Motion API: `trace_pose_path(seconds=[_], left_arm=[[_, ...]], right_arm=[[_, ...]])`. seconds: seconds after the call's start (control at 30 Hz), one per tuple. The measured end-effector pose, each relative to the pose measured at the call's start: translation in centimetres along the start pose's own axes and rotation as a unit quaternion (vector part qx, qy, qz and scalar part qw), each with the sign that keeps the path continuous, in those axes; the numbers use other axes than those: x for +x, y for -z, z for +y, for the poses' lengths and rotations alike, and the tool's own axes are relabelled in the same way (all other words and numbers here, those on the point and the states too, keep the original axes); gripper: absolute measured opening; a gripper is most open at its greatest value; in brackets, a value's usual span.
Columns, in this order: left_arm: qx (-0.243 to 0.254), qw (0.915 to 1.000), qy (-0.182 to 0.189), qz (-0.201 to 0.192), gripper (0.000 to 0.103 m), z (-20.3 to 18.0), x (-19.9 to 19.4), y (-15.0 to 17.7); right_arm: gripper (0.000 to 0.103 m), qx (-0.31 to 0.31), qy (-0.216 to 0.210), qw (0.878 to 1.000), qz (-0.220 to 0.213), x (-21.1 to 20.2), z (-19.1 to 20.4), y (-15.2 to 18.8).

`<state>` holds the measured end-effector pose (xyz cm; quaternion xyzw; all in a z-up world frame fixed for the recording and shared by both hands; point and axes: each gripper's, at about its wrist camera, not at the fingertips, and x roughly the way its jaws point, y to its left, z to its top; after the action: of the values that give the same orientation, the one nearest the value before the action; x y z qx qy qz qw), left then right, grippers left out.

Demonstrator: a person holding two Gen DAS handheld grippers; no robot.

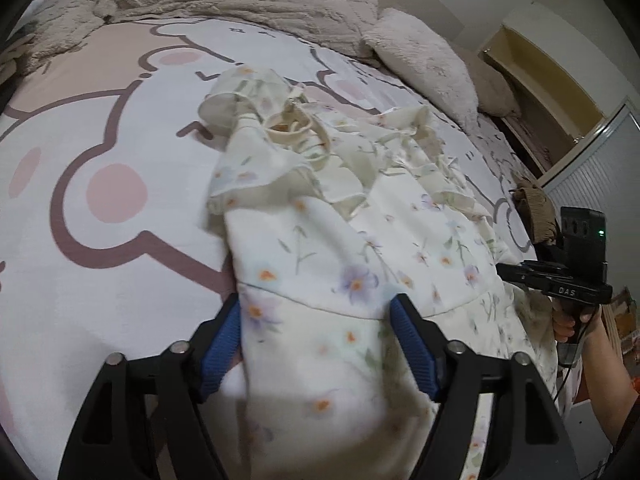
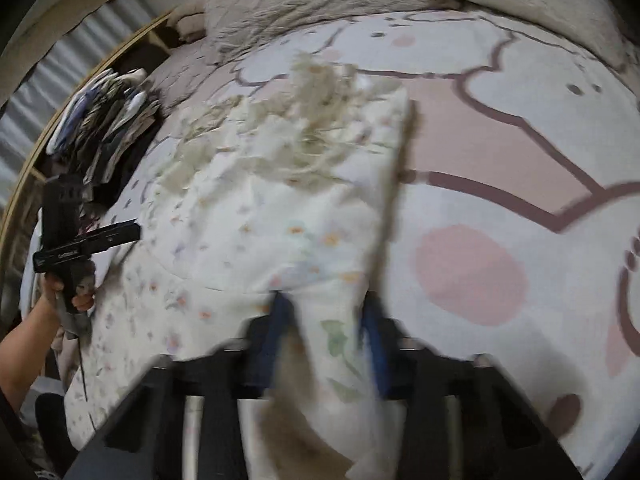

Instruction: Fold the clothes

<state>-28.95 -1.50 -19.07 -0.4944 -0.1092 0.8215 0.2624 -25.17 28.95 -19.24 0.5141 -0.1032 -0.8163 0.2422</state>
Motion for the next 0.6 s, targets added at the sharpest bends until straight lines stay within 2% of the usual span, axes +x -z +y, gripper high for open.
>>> trace_pose_path(seconds=[0.07,0.13,0.23,0.3,0.37,0.43,0.6], left_arm=[[-0.002,0.9999,0.015,0.0,0.079,-0.1,0.1,0.0],[-0.006,0.9994,0.034,0.003,0.079,-0.3,0.2,0.0],[-0.001,0.9985,0.052,0.015,0.079,-1.2,0.6,-0.2],[0.018,0.9979,0.056,0.027,0.079,-2.5,1.3,-0.4],[0.025,0.9975,0.054,0.039,0.081,-3.3,2.3,-0.7],[0.02,0.9971,0.057,0.045,0.087,-3.4,2.7,-1.1],[0.0,0.9963,0.066,0.055,0.088,-2.9,2.5,-2.0]], right_arm=[[0.006,-0.007,-0.013,1.0,-0.024,-0.9,0.8,0.4],[0.006,0.029,-0.03,0.996,-0.074,-3.3,-0.3,1.0],[0.005,0.104,-0.049,0.984,-0.134,-6.3,-3.3,2.3],[0.005,0.138,-0.045,0.979,-0.146,-7.2,-4.9,3.4],[0.005,0.147,-0.04,0.978,-0.145,-7.5,-5.4,4.2],[0.005,0.151,-0.039,0.977,-0.143,-7.5,-5.3,4.5],[0.005,0.17,-0.03,0.973,-0.154,-7.7,-6.2,4.7]])
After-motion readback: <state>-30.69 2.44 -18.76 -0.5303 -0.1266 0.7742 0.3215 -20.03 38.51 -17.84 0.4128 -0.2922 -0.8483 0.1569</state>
